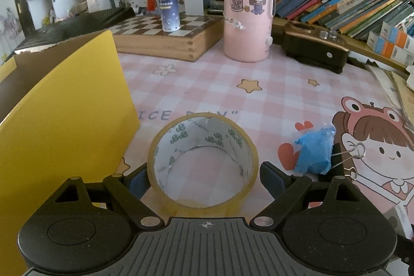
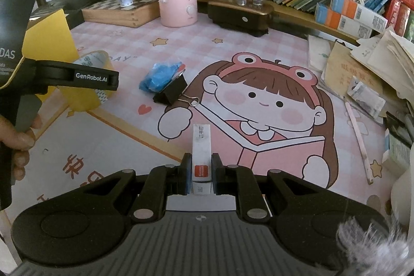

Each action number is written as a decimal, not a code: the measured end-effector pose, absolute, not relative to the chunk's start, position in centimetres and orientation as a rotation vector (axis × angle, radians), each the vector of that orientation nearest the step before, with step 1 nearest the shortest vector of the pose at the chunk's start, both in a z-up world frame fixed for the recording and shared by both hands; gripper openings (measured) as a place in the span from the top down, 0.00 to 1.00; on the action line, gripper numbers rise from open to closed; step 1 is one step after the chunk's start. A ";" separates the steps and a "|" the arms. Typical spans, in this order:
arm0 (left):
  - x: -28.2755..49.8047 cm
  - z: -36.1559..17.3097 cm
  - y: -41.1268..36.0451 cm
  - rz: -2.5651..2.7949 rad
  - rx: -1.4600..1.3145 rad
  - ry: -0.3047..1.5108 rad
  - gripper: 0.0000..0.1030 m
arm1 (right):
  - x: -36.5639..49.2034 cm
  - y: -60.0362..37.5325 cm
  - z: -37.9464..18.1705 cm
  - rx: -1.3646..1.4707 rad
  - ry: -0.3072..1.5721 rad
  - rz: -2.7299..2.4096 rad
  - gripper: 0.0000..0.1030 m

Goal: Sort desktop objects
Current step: 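Grasp the yellow tape roll with the left gripper, then carry the tape roll and white box over the yellow box with both tools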

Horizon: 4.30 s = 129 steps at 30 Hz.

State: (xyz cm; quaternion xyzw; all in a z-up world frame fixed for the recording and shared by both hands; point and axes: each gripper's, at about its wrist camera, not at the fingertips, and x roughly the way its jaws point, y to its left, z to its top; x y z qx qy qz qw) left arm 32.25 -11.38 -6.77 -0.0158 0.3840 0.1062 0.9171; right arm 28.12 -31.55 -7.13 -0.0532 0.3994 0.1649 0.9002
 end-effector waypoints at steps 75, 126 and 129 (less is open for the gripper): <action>0.1 1.0 10.2 0.072 -0.074 0.609 0.19 | 4.6 -5.9 -0.9 -0.023 0.762 0.463 0.87; 9.1 6.2 13.0 0.155 -0.086 0.464 0.19 | 14.9 -2.3 5.6 -0.003 0.614 0.607 0.87; 10.7 6.3 12.7 0.165 -0.085 0.463 0.19 | 16.6 -2.6 5.8 -0.005 0.611 0.612 0.87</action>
